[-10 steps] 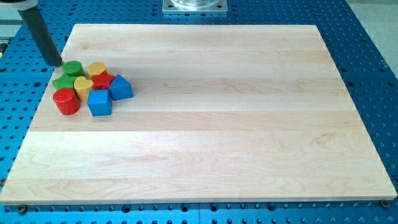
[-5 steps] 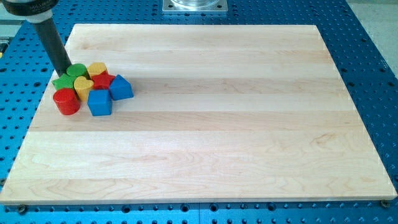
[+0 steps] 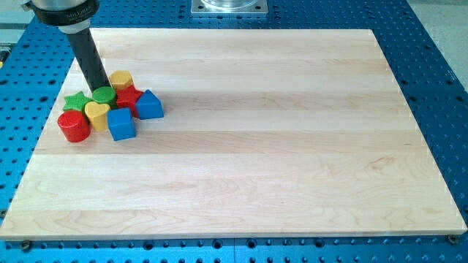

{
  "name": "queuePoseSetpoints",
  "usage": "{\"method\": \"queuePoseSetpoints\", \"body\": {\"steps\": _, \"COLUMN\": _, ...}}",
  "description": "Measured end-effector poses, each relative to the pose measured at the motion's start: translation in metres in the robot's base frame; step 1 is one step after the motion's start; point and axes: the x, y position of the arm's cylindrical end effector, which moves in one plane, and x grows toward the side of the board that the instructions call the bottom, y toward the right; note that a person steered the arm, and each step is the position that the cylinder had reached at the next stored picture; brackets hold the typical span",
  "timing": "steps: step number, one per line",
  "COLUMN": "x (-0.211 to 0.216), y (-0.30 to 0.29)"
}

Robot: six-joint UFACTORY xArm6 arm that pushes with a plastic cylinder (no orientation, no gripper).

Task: Move the green circle to the top of the heart

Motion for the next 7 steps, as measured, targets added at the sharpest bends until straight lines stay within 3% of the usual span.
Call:
{"method": "queuePoseSetpoints", "body": {"steps": 1, "x": -0.025, "y": -0.021}}
{"method": "queuePoseSetpoints", "body": {"steps": 2, "x": -0.008, "y": -0.067}}
{"method": "queuePoseSetpoints", "body": {"steps": 4, "x": -0.014, "y": -0.006}}
{"method": "queuePoseSetpoints", "body": {"steps": 7, "x": 0.02, "y": -0.008}}
